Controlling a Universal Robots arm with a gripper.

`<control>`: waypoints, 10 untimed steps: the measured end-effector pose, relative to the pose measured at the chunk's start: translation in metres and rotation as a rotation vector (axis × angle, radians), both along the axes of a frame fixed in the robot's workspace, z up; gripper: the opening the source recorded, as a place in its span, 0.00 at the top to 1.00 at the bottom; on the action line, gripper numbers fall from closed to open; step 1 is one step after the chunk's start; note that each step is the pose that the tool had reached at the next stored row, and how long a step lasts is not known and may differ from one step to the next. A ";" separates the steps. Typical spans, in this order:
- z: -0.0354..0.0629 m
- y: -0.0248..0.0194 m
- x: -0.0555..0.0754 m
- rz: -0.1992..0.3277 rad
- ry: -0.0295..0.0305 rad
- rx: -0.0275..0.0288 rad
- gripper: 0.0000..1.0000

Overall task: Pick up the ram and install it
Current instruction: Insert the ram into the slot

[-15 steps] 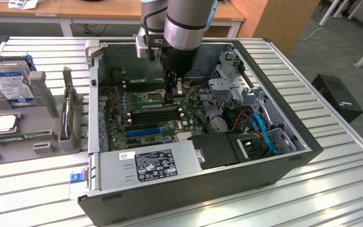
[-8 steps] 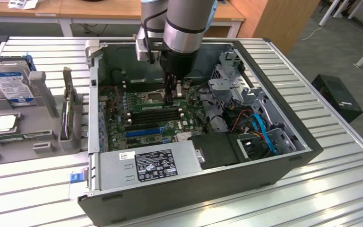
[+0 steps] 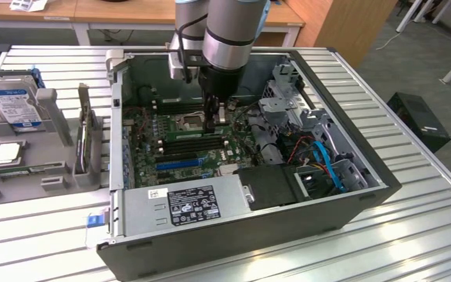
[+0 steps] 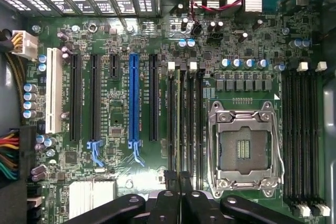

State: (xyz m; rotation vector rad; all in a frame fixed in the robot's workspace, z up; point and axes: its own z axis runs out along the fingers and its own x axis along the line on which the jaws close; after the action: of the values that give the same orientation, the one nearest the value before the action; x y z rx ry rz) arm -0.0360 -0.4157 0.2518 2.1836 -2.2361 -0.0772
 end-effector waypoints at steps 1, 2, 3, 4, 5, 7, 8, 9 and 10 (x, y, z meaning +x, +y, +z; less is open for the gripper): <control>-0.0008 0.0000 0.000 0.000 0.0000 0.0000 0.88; -0.0016 0.0000 0.000 0.000 0.0000 0.0000 0.88; -0.0024 0.0000 0.000 0.000 0.0000 0.0000 0.88; -0.0031 0.0000 0.000 0.000 0.0000 -0.0001 0.88; -0.0039 0.0000 0.000 0.000 0.0000 -0.0002 0.88; -0.0050 0.0000 0.000 0.000 0.0000 -0.0003 0.88; -0.0050 0.0000 0.000 0.000 0.0001 -0.0006 0.88; -0.0050 0.0000 0.000 0.000 0.0001 -0.0006 0.88; -0.0050 0.0000 0.000 0.000 0.0001 -0.0005 0.88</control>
State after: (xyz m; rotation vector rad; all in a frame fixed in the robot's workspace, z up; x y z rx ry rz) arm -0.0360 -0.4157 0.2469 2.1833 -2.2358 -0.0766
